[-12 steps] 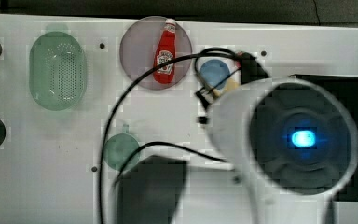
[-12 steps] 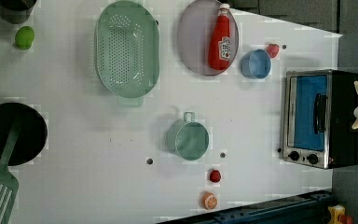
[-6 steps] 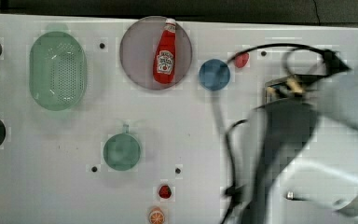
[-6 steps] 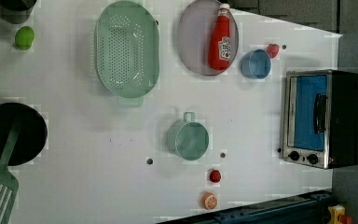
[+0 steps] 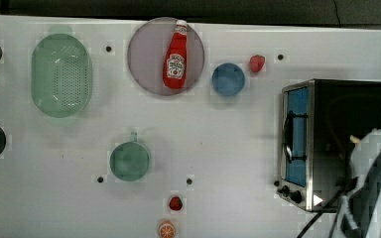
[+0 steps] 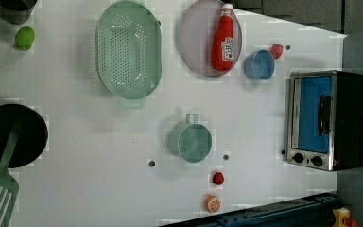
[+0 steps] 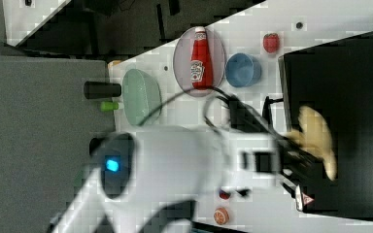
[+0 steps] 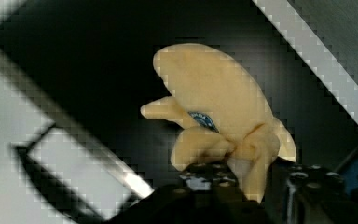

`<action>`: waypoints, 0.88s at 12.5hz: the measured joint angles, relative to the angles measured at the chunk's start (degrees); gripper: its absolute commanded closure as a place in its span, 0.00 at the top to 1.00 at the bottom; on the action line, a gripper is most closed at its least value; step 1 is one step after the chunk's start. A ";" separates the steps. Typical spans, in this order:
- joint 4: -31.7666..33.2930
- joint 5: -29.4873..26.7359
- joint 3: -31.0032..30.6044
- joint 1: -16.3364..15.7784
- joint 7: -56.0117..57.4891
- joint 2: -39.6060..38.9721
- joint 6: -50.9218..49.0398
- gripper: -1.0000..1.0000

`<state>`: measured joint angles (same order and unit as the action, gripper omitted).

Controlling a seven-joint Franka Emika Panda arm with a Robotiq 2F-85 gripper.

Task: Pick banana from table and place on oven.

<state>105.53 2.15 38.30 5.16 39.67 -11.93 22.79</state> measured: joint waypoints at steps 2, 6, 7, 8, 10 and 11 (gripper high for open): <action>-0.39 -0.58 0.42 1.98 4.08 -2.60 0.20 0.49; -0.95 -2.19 0.64 0.69 7.72 -3.15 3.64 0.94; -1.06 -2.51 0.48 0.07 8.17 -2.99 3.66 1.00; -0.39 -2.51 -0.31 -0.33 8.17 -2.16 4.57 1.00; -0.39 -4.08 -1.29 -1.11 8.17 -1.16 3.08 1.00; -0.34 -4.77 -2.21 -1.43 7.92 -0.41 1.86 1.00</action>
<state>105.19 -2.62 36.09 3.73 47.59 -12.34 24.65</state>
